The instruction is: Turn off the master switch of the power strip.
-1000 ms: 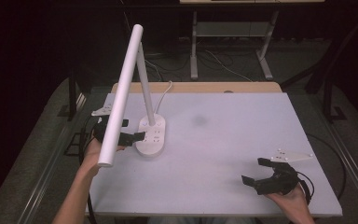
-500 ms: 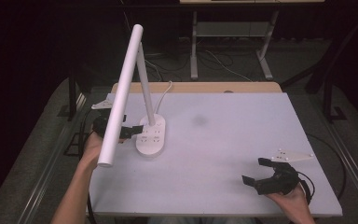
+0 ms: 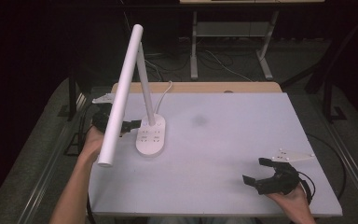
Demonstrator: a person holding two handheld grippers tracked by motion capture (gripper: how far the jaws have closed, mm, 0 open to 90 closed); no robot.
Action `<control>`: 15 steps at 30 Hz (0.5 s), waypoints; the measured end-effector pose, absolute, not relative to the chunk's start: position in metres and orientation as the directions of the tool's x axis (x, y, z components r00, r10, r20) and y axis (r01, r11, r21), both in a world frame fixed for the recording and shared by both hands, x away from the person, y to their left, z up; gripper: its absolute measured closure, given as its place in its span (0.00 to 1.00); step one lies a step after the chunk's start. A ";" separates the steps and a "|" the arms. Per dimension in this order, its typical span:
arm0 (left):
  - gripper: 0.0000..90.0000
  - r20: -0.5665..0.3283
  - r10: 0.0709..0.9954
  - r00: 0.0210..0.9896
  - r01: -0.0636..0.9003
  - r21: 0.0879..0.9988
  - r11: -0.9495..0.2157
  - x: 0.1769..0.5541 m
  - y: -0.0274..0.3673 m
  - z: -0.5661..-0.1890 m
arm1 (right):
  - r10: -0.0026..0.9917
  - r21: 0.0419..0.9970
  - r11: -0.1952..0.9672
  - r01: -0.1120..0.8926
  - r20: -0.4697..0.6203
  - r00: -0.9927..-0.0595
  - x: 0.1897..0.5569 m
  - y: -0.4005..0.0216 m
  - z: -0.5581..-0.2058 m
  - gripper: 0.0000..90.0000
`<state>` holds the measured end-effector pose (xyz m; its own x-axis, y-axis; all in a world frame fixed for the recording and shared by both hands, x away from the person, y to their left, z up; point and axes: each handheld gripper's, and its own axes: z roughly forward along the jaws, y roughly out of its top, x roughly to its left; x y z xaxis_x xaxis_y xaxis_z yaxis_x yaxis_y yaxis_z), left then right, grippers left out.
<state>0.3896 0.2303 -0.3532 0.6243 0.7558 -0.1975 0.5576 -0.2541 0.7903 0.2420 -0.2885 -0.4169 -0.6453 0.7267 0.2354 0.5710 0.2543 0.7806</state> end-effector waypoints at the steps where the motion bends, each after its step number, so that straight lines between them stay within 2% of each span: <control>1: 0.07 -0.196 0.758 0.622 0.559 0.789 -0.255 0.391 0.231 -0.353 | 0.727 0.781 0.254 0.571 0.235 -0.645 0.242 -0.289 -0.417 0.00; 15: 0.15 -0.218 0.782 0.584 0.595 0.770 -0.230 0.406 0.237 -0.365 | 0.730 0.778 0.253 0.575 0.236 -0.641 0.242 -0.290 -0.417 0.00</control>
